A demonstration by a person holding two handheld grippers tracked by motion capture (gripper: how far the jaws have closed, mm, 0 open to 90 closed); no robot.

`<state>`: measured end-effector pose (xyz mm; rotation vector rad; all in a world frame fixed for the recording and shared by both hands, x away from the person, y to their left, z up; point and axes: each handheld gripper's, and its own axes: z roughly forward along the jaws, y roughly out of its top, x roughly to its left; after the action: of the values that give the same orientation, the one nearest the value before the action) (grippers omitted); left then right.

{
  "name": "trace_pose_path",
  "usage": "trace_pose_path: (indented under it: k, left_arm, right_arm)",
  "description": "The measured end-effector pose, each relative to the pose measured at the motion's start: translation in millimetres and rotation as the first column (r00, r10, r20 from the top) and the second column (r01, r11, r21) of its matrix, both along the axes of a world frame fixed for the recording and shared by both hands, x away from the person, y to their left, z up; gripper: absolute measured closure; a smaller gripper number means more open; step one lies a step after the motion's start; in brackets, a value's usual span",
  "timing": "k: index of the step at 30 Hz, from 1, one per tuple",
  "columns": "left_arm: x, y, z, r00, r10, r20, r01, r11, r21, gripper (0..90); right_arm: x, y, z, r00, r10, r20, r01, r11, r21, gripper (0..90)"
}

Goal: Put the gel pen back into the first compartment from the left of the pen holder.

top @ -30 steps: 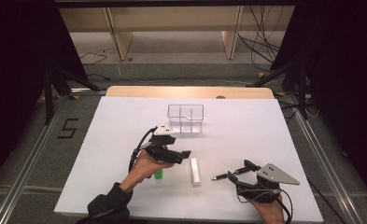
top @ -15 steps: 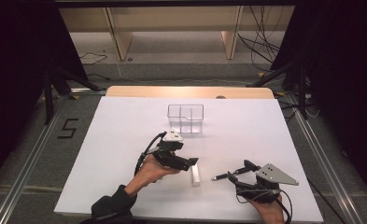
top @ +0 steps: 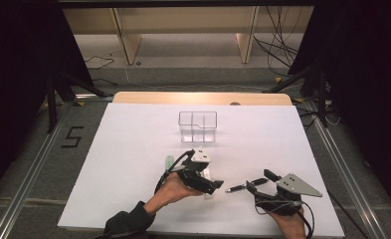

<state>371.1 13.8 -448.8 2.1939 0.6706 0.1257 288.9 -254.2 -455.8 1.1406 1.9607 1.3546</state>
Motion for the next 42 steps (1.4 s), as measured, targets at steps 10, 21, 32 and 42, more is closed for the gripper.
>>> trace_pose_path:
  k: [10,21,32,42]
  left_arm:
    - [-7.2,-30.1,-8.0,0.9974,-0.072,-0.004,0.072,0.997,0.028,21.4]
    - [-5.1,-47.4,-16.3,0.9899,-0.139,-0.027,0.141,0.9864,0.084,29.9]
    - [-0.3,-65.1,-24.3,0.9828,-0.177,-0.053,0.183,0.9731,0.14,46.2]
    - [1.3,-72.9,-28.8,0.9824,-0.186,-0.018,0.186,0.9649,0.186,63.1]
  right_arm:
    - [0.6,-5.9,0.2,0.9996,-0.028,-0.002,0.028,1.0,0.006,26.0]
    - [0.5,-11.2,0.1,0.9992,-0.041,-0.006,0.041,0.999,0.014,26.0]
    - [0.1,-10.4,-0.1,0.9993,-0.037,-0.009,0.037,0.999,0.014,26.0]
    - [0.0,-9.9,-0.9,0.9995,-0.031,-0.01,0.031,0.999,0.015,26.1]
